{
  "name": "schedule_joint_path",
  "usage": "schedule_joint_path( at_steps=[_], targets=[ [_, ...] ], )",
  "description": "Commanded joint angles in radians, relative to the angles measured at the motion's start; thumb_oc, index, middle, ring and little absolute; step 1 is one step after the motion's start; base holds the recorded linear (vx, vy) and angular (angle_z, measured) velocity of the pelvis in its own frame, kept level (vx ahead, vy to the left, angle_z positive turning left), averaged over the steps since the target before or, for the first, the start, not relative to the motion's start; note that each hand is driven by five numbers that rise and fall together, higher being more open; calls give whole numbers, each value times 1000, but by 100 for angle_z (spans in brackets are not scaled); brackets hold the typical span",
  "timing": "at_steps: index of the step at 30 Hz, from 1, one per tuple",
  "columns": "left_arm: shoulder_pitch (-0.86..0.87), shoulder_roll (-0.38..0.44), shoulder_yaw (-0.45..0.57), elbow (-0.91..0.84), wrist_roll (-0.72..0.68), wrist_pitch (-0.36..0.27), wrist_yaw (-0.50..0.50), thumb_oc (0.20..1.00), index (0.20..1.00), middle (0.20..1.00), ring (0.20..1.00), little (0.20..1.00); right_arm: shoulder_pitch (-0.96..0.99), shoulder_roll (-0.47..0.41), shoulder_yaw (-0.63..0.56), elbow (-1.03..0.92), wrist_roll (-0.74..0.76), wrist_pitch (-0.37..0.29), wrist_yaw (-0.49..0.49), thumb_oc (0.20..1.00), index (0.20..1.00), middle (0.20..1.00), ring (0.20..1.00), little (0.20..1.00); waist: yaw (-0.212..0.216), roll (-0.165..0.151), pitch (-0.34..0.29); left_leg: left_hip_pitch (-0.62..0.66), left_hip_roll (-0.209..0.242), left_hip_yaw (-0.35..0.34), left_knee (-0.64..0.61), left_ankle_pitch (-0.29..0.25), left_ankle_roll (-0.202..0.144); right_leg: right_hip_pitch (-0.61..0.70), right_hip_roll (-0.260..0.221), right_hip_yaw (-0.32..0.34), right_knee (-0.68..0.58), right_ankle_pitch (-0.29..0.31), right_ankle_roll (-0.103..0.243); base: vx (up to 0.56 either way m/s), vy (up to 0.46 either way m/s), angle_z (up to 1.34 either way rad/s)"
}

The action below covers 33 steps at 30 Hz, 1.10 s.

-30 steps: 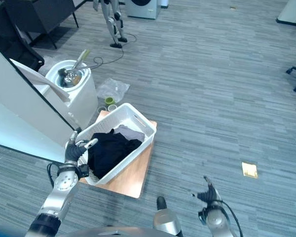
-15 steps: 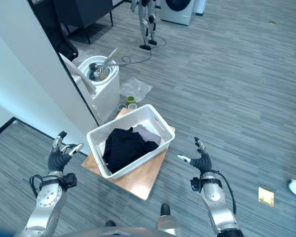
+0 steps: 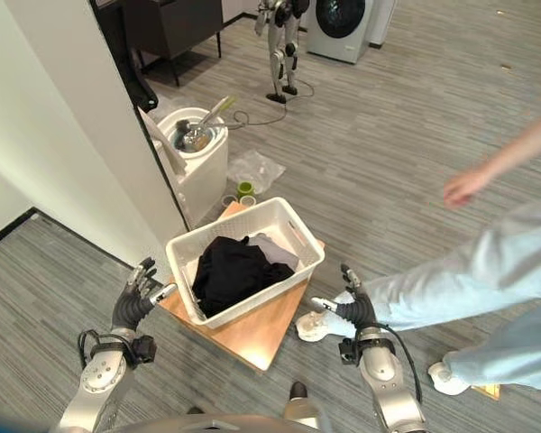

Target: Pick up bed clothes into laundry basket.

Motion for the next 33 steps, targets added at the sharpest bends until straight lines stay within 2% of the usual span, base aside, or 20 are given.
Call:
schedule_joint_path(
  at_steps=[1, 33],
  targets=[
    [-30, 11, 31, -12, -6, -46, -9, 1000, 1000, 1000, 1000, 1000, -38, 17, -4, -8, -20, -35, 1, 1000, 1000, 1000, 1000, 1000, -8, -31, -5, 32, 18, -17, 8, -33, 3, 28, -68, -50, 21, -26, 31, 0, 0, 0],
    [-32, 9, 44, -7, -7, -45, 2, 1000, 1000, 1000, 1000, 1000, -42, 21, -1, 8, -25, -30, -2, 1000, 1000, 1000, 1000, 1000, 0, -29, -6, 38, 16, -25, 8, -36, 1, 39, -69, -61, 22, -27, 31, 0, 0, 0]
  ],
)
